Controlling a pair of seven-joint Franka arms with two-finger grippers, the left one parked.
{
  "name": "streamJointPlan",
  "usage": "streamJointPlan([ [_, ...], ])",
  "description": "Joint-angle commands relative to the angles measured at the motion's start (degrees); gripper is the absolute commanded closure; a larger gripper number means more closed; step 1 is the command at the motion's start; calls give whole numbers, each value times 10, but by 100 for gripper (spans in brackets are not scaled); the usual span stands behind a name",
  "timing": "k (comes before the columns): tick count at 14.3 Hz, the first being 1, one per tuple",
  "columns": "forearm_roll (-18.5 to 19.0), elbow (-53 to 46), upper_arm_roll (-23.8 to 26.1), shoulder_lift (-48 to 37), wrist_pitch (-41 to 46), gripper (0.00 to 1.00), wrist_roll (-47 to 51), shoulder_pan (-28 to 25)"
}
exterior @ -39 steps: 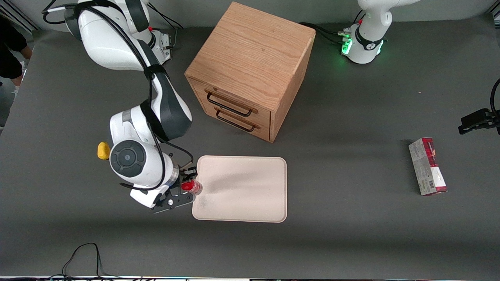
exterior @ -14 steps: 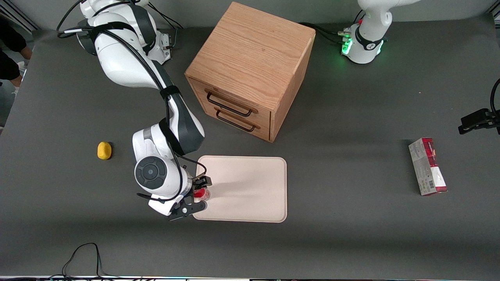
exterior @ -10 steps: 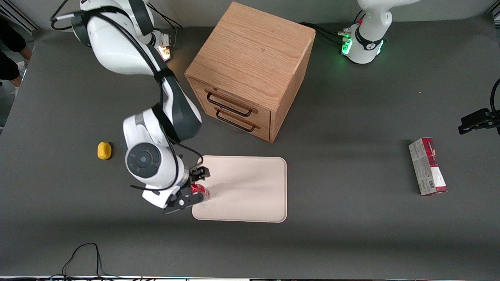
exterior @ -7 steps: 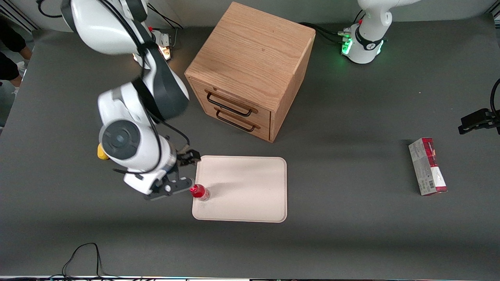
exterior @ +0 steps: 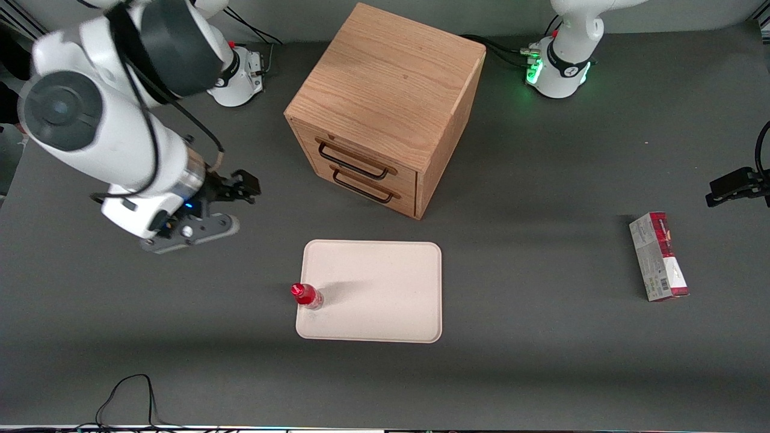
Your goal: Place coke bottle on tray
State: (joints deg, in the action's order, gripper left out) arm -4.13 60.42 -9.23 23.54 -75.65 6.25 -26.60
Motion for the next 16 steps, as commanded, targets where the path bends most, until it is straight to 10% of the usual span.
streamJointPlan([
  [1, 4, 185, 8, -143, -57, 0, 7, 29],
  [11, 7, 313, 118, -251, -136, 0, -20, 274],
  [16, 15, 292, 113, -249, -120, 0, -36, 298],
])
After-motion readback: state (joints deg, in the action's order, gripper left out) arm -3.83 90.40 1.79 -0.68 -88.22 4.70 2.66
